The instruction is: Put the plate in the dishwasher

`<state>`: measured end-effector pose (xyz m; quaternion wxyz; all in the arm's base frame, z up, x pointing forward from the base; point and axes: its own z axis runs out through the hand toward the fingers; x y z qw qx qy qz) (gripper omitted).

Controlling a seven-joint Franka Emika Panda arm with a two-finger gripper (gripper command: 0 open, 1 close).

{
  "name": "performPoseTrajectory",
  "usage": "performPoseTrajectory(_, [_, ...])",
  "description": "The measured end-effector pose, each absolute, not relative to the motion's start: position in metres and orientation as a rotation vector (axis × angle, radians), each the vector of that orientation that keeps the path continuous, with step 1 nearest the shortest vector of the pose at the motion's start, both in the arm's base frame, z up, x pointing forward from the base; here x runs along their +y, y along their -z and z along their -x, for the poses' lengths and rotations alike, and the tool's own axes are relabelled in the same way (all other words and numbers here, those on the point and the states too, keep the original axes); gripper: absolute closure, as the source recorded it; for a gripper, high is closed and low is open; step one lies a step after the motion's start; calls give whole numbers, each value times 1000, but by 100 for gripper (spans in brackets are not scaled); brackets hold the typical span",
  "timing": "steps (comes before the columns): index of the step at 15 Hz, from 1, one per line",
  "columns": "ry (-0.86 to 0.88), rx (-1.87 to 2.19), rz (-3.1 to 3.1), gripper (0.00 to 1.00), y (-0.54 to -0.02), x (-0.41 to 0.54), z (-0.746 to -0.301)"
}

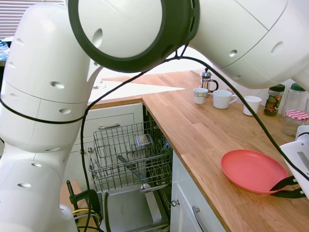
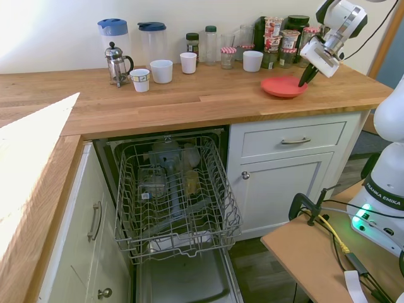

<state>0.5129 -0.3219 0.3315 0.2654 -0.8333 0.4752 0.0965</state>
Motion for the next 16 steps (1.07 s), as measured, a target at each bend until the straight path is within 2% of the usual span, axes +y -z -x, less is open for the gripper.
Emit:
performPoseTrajectory(5, [-165, 1087, 2498, 100, -384, -197, -507])
performPoseTrajectory(10, [-80, 869, 2755, 100, -371, -20, -470])
performPoseTrajectory(13, [-53, 754, 2854, 100, -346, 102, -408])
performPoseTrajectory(16, [-2, 659, 2926, 100, -297, 219, -304])
